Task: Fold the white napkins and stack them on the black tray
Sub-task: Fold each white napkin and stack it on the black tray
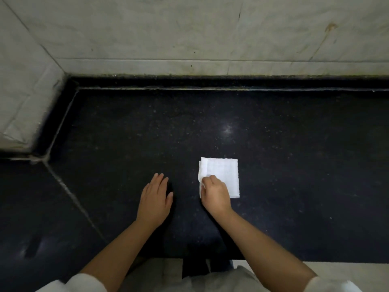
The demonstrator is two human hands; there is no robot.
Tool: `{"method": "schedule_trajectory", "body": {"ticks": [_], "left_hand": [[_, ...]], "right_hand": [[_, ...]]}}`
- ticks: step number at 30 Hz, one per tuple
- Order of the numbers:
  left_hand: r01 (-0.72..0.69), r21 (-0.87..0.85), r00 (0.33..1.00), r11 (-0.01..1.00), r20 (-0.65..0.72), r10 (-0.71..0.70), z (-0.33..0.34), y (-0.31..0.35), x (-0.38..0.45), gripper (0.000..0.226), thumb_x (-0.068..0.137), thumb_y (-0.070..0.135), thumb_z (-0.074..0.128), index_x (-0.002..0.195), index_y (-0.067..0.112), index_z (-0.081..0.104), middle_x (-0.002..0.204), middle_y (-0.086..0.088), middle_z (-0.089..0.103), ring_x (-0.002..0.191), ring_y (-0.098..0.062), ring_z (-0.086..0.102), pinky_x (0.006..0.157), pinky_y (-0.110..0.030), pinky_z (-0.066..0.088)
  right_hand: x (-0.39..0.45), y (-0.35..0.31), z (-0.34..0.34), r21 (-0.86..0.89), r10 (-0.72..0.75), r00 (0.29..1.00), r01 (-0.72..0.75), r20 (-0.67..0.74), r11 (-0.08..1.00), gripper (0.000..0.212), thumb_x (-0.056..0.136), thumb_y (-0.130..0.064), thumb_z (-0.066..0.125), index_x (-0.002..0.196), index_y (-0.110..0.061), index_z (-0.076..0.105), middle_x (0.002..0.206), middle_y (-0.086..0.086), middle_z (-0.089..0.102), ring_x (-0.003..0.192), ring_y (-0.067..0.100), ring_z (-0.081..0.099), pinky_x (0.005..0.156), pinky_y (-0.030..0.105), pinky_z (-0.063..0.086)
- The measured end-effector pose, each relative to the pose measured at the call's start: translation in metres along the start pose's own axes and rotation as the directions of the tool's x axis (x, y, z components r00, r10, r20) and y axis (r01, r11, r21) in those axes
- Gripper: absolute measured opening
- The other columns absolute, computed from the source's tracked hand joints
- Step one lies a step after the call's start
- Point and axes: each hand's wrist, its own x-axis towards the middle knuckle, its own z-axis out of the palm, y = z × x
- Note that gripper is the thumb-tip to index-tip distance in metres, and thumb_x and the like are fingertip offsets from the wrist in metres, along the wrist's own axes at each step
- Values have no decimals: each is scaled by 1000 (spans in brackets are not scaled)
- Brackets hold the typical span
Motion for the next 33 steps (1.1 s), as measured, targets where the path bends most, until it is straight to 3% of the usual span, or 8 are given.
{"method": "schedule_trajectory", "body": {"ticks": [6, 10, 13, 18, 23, 25, 29, 33], "left_hand": [[-10, -48, 1000, 999, -27, 9, 3, -7, -4, 45, 96, 17, 47, 137, 0, 40, 149, -15, 33, 143, -26, 24, 115, -39, 24], [-89, -50, 995, 995, -56, 86, 6, 3, 2, 46, 97, 20, 42, 140, 5, 36, 151, -11, 30, 144, -22, 21, 117, -34, 20], [-113, -33, 993, 993, -35, 111, 7, 9, 7, 43, 96, 16, 45, 136, 2, 42, 147, -15, 38, 141, -27, 30, 115, -38, 25], [-399, 55, 914, 915, -55, 402, 15, 34, 18, 38, 74, 24, 43, 87, 6, 74, 92, -8, 74, 87, -24, 72, 72, -33, 58], [-595, 159, 804, 788, 114, 584, 28, 63, 20, 23, 62, 34, 71, 78, 18, 75, 85, 2, 74, 78, -14, 73, 67, -26, 58], [-552, 123, 831, 825, 166, 531, 30, 67, 20, 33, 64, 33, 76, 88, 11, 73, 96, -4, 72, 89, -20, 71, 76, -31, 55], [-530, 233, 847, 815, 196, 494, 30, 66, 31, 44, 95, 36, 42, 133, 13, 46, 142, 1, 40, 134, -14, 36, 105, -29, 28], [-632, 326, 773, 703, 204, 601, 31, 63, 37, 41, 43, 50, 86, 71, 22, 73, 81, 10, 71, 74, -6, 68, 64, -19, 48]], "right_hand": [[-8, 11, -6, -160, -130, 985, 111, -111, 981, 16, 59, 0, 52, 55, -13, 61, 49, -4, 55, 40, 14, 51, 68, 18, 16], [-16, 17, -2, -133, -166, 984, 157, -61, 979, 19, 61, -6, 44, 57, -13, 60, 52, -4, 54, 44, 12, 54, 61, 18, 28], [-21, 29, -8, -72, -238, 971, 235, -36, 969, 29, 58, -8, 51, 81, -7, 69, 66, 1, 68, 55, 17, 65, 60, 23, 44], [-44, 65, -40, -205, -88, 986, 57, -145, 977, 22, 57, -8, 57, 74, -12, 70, 73, 0, 70, 66, 18, 65, 67, 26, 45], [-43, 76, -50, -339, -40, 992, 80, 123, 937, 33, 37, -11, 76, 68, -24, 71, 74, -5, 69, 63, 14, 61, 47, 24, 48], [-39, 76, -50, -388, -47, 979, 123, 200, 913, 23, 42, -17, 73, 62, -28, 71, 71, -8, 69, 57, 10, 63, 46, 20, 46], [-28, 77, -52, -465, -112, 971, 202, 214, 862, 8, 52, -26, 64, 56, -31, 70, 64, -11, 64, 55, 8, 61, 48, 15, 42], [-24, 83, -57, -393, -142, 978, 191, 150, 899, 27, 63, -26, 43, 57, -31, 69, 62, -11, 62, 55, 11, 61, 54, 19, 30]]}}
